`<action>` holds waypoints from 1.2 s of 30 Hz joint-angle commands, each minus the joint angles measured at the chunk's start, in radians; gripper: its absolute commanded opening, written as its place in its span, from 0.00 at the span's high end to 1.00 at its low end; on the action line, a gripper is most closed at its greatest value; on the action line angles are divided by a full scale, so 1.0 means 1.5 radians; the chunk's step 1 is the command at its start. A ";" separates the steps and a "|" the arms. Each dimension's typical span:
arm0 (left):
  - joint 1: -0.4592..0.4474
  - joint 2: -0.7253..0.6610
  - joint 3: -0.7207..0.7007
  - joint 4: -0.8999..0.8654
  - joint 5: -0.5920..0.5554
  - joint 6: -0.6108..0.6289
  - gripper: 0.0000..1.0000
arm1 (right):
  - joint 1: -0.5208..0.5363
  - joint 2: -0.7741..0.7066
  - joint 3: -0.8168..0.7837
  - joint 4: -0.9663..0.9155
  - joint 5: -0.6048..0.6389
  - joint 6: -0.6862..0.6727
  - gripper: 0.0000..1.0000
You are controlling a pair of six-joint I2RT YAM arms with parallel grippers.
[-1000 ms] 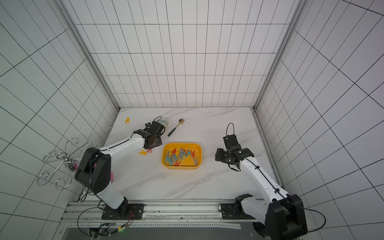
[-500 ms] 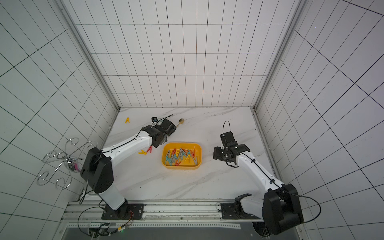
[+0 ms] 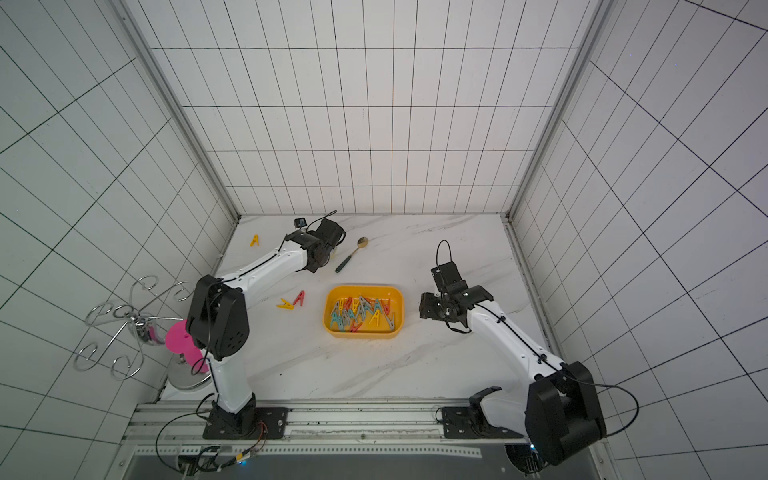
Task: Put the clothespins into the storage box
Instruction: Move the storage box to the center of the board.
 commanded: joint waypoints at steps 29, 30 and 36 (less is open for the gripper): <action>0.284 0.238 0.275 0.025 0.135 0.028 0.48 | 0.252 0.099 0.004 0.185 0.052 0.006 0.39; 0.292 0.238 0.274 0.020 0.142 0.024 0.48 | 0.255 0.097 0.003 0.185 0.052 0.005 0.39; 0.322 0.252 0.303 -0.017 0.182 0.024 0.49 | 0.263 0.070 -0.015 0.191 0.054 -0.002 0.38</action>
